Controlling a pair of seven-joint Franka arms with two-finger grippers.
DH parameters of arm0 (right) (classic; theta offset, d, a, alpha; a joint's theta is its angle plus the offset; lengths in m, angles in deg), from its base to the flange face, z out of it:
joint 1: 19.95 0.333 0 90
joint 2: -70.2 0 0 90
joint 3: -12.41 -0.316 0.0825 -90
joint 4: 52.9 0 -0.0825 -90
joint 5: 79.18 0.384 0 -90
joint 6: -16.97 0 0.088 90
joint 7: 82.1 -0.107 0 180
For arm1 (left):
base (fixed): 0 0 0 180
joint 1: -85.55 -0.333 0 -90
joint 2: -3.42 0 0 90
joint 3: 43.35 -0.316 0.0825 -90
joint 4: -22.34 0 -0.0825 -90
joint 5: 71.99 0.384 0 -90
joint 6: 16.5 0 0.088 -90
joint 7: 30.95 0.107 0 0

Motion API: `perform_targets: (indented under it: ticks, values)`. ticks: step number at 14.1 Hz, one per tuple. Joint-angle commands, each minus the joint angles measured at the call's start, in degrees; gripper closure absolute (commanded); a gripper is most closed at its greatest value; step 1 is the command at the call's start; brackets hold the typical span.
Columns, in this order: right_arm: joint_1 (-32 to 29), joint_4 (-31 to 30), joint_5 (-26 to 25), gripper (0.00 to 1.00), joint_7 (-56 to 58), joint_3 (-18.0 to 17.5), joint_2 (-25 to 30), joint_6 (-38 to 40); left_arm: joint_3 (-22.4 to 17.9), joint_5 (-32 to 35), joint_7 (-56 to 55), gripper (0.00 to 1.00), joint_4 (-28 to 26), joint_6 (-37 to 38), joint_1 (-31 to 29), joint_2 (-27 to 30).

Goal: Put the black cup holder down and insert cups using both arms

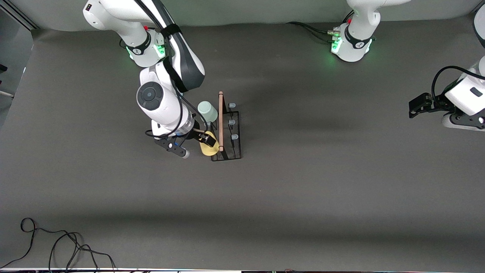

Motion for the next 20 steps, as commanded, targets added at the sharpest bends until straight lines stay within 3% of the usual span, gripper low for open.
perform_targets:
  ticks: [1, 5, 10, 13, 16, 20]
  values:
    - [-0.72, 8.39, -0.98, 0.00, 2.47, 4.24, 1.20, 14.09, -0.16, 0.25, -0.81, 0.00, 0.25, 0.93, 0.41, 0.31]
    - [-0.72, 16.59, -1.07, 0.00, 13.62, 14.77, 3.22, 30.99, -0.16, 0.25, -0.81, 0.00, 0.25, 0.93, 0.41, 0.31]
    - [-0.37, 19.32, -4.48, 0.00, 33.91, 27.70, 4.98, 41.38, -0.16, 0.51, -0.81, 0.00, -0.02, 0.67, 0.50, 0.39]
    - [-0.28, 22.04, -6.68, 0.00, 38.00, 31.14, 6.03, 42.88, -0.16, 0.60, -0.90, 0.00, 0.33, 0.05, 0.50, 0.39]
    - [-0.11, 23.01, -10.99, 0.00, 38.09, 31.32, 7.35, 46.57, -0.16, 0.68, 0.33, 0.00, 0.60, -0.04, 0.32, 1.18]
    - [-0.63, 22.66, -11.70, 0.00, 38.17, 31.68, 8.06, 46.84, -0.16, 0.69, 0.33, 0.00, 0.69, -0.04, 0.41, 1.27]
